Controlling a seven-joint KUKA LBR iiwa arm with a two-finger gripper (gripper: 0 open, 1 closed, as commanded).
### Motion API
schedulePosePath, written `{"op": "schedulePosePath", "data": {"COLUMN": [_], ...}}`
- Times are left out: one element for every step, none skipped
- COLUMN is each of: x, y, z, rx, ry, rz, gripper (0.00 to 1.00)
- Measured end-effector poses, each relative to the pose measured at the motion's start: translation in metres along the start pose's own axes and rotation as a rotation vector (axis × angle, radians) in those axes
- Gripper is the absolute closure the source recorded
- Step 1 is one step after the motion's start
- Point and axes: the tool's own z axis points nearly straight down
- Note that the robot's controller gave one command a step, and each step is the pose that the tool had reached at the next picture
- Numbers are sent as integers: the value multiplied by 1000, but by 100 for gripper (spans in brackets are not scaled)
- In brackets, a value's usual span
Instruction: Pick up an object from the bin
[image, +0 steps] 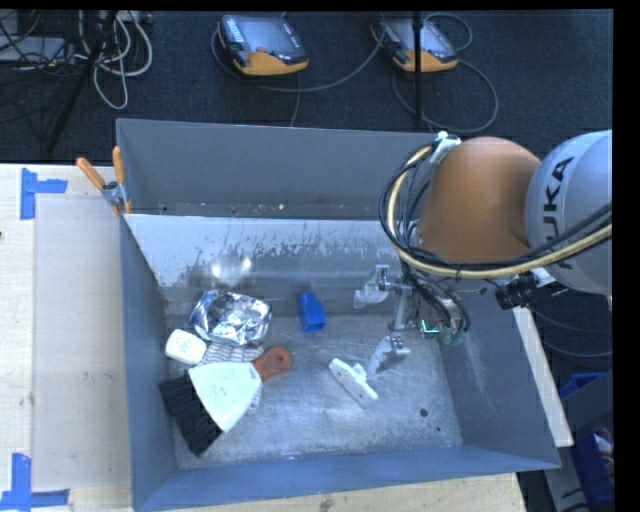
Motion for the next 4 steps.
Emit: {"op": "schedulePosePath", "data": {"x": [-2, -1, 2, 16], "y": [0, -14, -15, -20], "z": [-4, 76, 117, 92], "rx": [0, -1, -2, -1], "ry": [-8, -12, -4, -6], "rz": [0, 34, 87, 162], "gripper": [0, 0, 0, 0]}}
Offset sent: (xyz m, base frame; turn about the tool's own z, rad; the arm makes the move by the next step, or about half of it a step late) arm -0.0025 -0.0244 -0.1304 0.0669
